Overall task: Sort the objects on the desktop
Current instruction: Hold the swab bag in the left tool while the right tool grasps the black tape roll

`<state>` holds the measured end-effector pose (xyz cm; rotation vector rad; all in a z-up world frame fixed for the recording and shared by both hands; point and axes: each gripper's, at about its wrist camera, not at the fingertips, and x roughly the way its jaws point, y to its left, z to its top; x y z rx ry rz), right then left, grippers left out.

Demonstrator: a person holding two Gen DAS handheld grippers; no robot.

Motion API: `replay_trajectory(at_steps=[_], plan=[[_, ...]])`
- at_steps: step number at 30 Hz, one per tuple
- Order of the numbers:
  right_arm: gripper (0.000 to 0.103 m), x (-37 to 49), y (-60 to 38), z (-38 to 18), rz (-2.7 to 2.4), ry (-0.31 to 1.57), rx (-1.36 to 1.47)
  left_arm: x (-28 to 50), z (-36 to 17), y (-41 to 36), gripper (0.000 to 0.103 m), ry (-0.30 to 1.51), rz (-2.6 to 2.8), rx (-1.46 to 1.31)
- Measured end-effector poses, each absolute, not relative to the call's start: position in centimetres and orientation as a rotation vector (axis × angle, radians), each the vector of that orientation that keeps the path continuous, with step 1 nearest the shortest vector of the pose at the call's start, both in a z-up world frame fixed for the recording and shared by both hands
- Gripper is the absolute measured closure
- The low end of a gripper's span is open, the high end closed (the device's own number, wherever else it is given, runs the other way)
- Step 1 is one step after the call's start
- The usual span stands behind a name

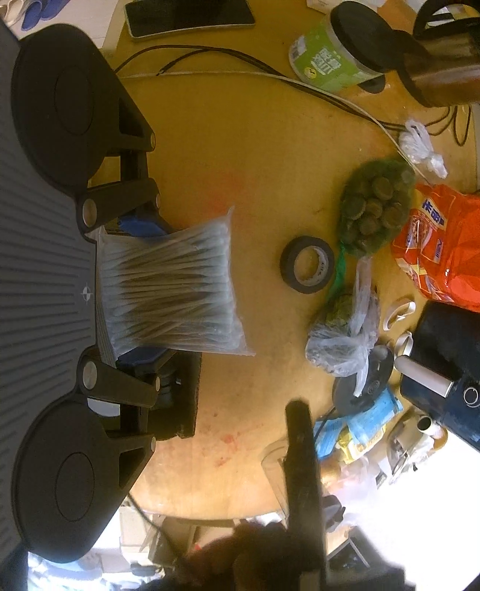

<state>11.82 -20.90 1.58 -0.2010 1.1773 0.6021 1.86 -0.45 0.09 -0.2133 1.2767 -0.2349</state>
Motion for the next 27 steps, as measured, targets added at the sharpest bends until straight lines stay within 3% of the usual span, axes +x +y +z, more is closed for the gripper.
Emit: replay_trajectory(at_steps=[27], plan=[[0.007,14.7,-8.5,-9.5,0.933,1.031,-0.588,0.5,-0.4,2.3,0.047,1.275,-0.156,-0.334]])
